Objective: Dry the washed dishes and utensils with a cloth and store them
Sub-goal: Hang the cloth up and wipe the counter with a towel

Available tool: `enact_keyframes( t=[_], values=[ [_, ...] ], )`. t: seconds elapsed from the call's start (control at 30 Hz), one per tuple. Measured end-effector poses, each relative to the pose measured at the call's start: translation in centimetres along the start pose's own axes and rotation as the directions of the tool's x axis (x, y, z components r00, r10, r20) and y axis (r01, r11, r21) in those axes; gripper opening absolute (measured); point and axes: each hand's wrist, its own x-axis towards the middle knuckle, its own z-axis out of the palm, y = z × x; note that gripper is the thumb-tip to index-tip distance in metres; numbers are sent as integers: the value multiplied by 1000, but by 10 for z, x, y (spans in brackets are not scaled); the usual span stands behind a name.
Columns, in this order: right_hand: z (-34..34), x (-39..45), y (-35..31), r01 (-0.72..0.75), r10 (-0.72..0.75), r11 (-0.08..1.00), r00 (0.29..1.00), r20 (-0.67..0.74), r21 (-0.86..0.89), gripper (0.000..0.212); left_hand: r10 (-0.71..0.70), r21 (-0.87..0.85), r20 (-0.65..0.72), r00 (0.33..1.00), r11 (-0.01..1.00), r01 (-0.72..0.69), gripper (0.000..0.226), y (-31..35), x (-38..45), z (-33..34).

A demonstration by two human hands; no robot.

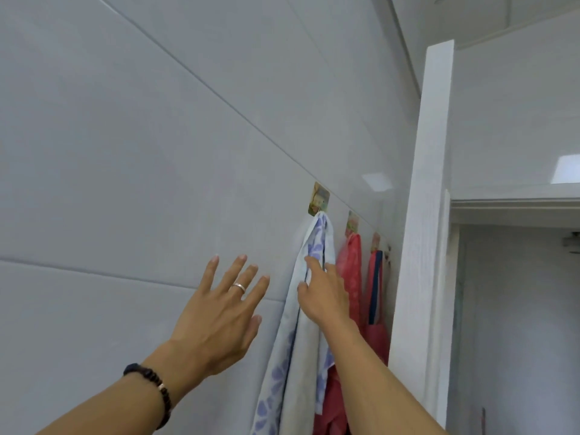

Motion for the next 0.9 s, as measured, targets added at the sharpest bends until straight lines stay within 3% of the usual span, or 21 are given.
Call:
enact_keyframes(
  t=[0.07,0.17,0.3,0.4,0.47,0.57,0.73,0.83,0.9],
  values=[
    [12,26,5,-83,76,992,994,79,92,63,-2,21,-3,1000,1000,2,61,-3,11,18],
    [24,51,13,-101,78,983,986,147,153,65,19,43,-20,1000,999,-18,60,-7,19,36],
    [12,77,10,-57,77,972,994,-80,228,65,26,43,-64,998,999,-23,60,-13,29,41],
    [-19,85,0,55,9,977,955,-295,207,73,11,20,-87,996,1000,-10,60,-11,36,40],
    [-37,86,-5,124,-53,976,932,-357,177,70,0,-6,-66,998,1000,-1,60,-9,39,36],
    [-54,69,-10,191,-143,971,945,-293,142,63,-16,-44,-57,998,999,13,59,-7,40,28],
    [-55,-6,-18,270,-242,936,960,-143,227,57,-62,-165,-51,997,985,53,57,-3,26,1],
    [-58,-59,-26,236,-222,915,972,-81,326,70,-34,-413,71,997,909,60,59,11,5,-23],
    [-65,-95,-32,175,-171,910,984,-46,376,82,61,-560,178,982,827,50,55,22,-16,-41]
  ],
)
